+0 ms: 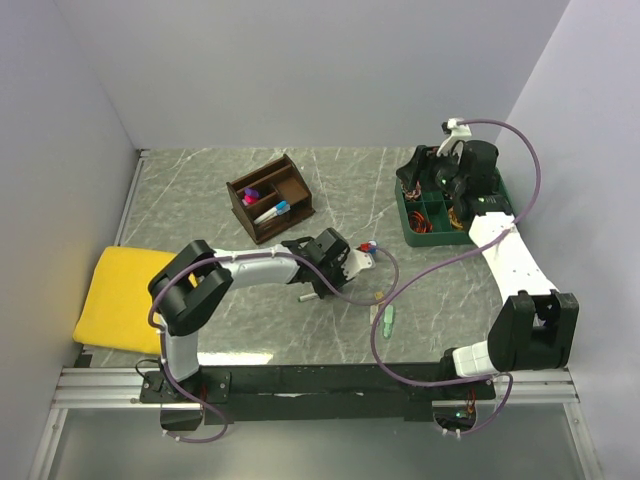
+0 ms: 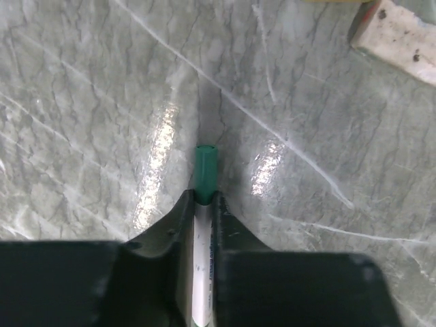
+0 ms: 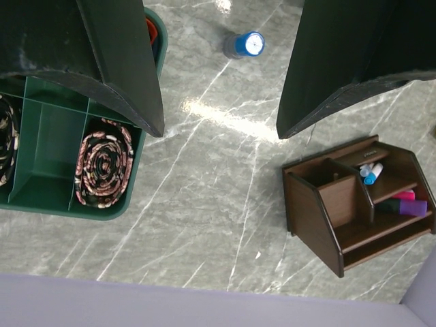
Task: Sort the stationery into containers
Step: Pick up the pen from the center of the board, then place the pen in the storage box.
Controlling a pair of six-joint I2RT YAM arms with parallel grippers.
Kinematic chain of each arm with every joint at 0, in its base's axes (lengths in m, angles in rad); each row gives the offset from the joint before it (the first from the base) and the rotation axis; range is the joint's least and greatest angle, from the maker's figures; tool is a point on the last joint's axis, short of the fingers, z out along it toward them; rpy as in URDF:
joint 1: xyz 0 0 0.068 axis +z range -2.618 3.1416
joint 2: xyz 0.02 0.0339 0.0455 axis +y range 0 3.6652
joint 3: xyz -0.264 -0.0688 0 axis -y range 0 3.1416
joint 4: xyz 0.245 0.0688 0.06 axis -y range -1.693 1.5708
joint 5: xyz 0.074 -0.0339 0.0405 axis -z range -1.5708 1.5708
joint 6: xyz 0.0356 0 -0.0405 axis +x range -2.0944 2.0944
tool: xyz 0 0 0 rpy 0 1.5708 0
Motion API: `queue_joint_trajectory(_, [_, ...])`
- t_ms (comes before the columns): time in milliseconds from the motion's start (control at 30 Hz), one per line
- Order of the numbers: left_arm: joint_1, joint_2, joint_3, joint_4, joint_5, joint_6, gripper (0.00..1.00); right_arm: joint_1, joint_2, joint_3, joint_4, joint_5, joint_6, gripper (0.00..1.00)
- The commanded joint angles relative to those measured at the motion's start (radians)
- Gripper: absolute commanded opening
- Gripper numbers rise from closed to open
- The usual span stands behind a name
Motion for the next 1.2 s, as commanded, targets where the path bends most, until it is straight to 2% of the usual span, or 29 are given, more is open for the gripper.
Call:
queue_joint_trajectory(0, [-0.001,0.049,0.001,-0.019,0.042,-0.016,0.04,-0.008,-0.025,0.014,0.017,-0.010,-0.011,0.75])
queue_joint_trajectory(100, [0.062,0.026,0.026,-0.058,0.101,-0.030,0.01,-0.008,-0.010,0.049,0.007,-0.015,-0.008,0.75])
queue_joint_trajectory(267, [0.251,-0.147,0.082,-0.026,0.236,-0.007,0.01,-0.008,0.018,0.103,0.005,-0.012,-0.003,0.75])
queue_joint_trajectory(333, [0.353,-0.227,0.083,0.079,0.355,0.001,0.01,-0.006,0.024,0.119,0.007,-0.010,0.000,0.75])
queue_joint_trajectory(433, [0.439,-0.290,0.063,0.251,0.413,0.006,0.01,-0.005,0.024,0.123,0.016,-0.018,-0.005,0.74])
queue_joint_trajectory(600, [0.515,-0.235,0.089,0.396,0.424,0.030,0.01,-0.006,0.048,0.129,0.013,-0.001,-0.019,0.75])
queue_joint_trajectory(800, [0.592,-0.154,0.035,0.577,0.444,0.072,0.01,0.001,0.068,0.156,-0.012,0.014,-0.048,0.75])
queue_joint_trajectory(1167, [0.656,-0.075,0.008,0.606,0.490,0.156,0.01,0.024,0.073,0.136,-0.015,0.044,-0.069,0.75])
